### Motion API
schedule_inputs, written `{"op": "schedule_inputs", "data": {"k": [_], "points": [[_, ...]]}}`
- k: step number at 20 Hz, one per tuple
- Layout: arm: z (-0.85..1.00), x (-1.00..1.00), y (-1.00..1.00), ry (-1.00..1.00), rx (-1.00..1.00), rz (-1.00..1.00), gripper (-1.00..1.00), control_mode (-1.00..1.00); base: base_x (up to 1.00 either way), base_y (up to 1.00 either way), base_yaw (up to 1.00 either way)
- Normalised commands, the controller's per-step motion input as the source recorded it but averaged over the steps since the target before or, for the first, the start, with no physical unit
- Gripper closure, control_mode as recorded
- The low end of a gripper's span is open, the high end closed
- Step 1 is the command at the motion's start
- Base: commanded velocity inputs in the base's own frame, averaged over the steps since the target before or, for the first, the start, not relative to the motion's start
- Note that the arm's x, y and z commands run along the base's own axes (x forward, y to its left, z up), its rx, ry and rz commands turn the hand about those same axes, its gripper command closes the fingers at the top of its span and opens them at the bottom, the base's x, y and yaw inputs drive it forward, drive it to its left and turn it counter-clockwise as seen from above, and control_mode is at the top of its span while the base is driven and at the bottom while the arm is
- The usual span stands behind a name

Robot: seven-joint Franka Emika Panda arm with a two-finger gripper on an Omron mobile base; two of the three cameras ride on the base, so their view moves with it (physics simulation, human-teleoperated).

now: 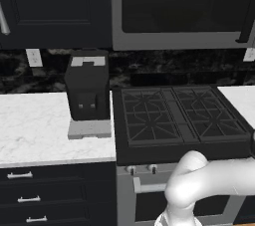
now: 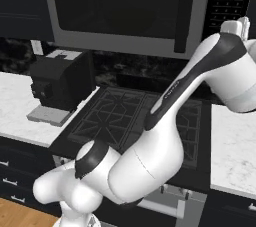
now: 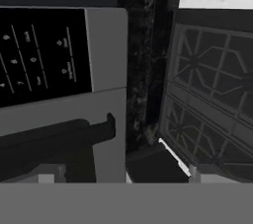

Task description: Pick the carrot from the sink and place it in the bowl. Then pick the bowl and place it in the microwave. Then close the microwave door and press the start button.

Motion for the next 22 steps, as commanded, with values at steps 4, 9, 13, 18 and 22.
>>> {"op": "schedule_inputs", "data": {"k": [4,9,13,18,22], "points": [[-0.08,0.08,0.31,0.12,0.00,0.00,-1.00,-1.00,0.00,0.00,0.00],[-0.14,0.09,0.00,0.09,0.00,0.00,-1.00,-1.00,0.00,0.00,0.00],[-0.01,0.23,0.00,0.03,0.04,0.00,-1.00,-1.00,0.00,0.00,0.00],[0.00,0.29,-0.09,0.00,0.08,0.00,-1.00,-1.00,0.00,0.00,0.00],[0.00,0.22,-0.23,0.00,0.09,0.00,-1.00,-1.00,0.00,0.00,0.00]]}}
